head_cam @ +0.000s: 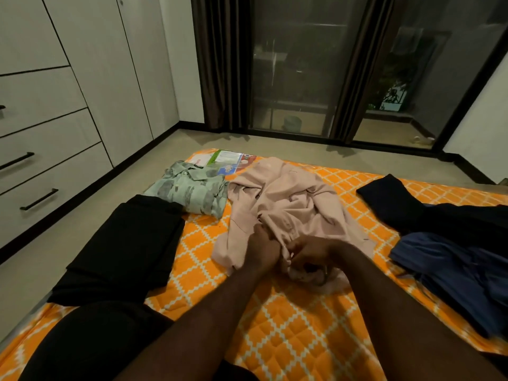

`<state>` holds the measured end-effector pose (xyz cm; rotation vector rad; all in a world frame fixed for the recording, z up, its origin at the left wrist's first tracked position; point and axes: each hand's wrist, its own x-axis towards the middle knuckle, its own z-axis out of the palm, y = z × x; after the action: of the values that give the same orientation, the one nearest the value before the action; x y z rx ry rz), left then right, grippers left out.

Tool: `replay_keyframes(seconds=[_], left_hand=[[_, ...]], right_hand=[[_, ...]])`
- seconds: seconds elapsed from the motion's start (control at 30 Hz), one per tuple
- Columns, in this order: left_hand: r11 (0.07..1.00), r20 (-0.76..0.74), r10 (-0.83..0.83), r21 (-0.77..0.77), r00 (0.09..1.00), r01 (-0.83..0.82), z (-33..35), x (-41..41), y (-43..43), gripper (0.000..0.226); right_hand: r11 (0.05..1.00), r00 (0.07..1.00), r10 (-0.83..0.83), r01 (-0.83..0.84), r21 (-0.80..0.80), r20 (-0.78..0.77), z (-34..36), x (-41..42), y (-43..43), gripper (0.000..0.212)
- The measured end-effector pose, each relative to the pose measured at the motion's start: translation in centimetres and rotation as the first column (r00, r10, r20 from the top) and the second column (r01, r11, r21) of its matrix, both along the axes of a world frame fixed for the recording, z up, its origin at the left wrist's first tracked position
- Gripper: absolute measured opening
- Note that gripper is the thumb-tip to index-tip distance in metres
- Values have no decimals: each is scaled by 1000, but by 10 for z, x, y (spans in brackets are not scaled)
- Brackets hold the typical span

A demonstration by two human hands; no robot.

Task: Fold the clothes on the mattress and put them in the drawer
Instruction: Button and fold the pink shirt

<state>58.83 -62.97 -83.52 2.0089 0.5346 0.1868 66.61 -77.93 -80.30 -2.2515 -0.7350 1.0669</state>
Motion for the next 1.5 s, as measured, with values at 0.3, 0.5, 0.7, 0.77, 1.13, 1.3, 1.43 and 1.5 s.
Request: replay_keyframes(seconds=[0.3,0.5,0.7,0.77,1.13,1.3,1.43,1.5], left_hand=[[795,-59,-228,-588,972,151,10,-12,6,24],[779,-79,-166,-621,983,82,17,-26,-3,26],[380,176,225,-922,958,80,61,-23,17,33],[358,217,274,-927,937,110,80,-29,30,28],[929,-45,-49,365,998,63,36,-66,49,52],[915,148,-229,369,962,162,39,-56,26,37],[955,69,-296,-10,953,297,39,-60,17,41],[917,64,-393,-41,917,396,33,-61,17,53]], right_hand=[[907,967,256,-239,-347,3,42,-43,18,22],[848,937,302,-179,-498,176,64,-65,16,26],[908,853,-363,414,-61,374,76,-42,-36,18],[610,657,-753,724,323,-50,80,-37,-47,22],[216,374,-804,908,360,-462,65,-58,-53,23],[165,407,-688,894,417,-600,71,-66,-39,25],[270,551,-604,821,503,-576,81,-75,-26,28],[295,603,-530,790,538,-596,83,-77,-18,30]])
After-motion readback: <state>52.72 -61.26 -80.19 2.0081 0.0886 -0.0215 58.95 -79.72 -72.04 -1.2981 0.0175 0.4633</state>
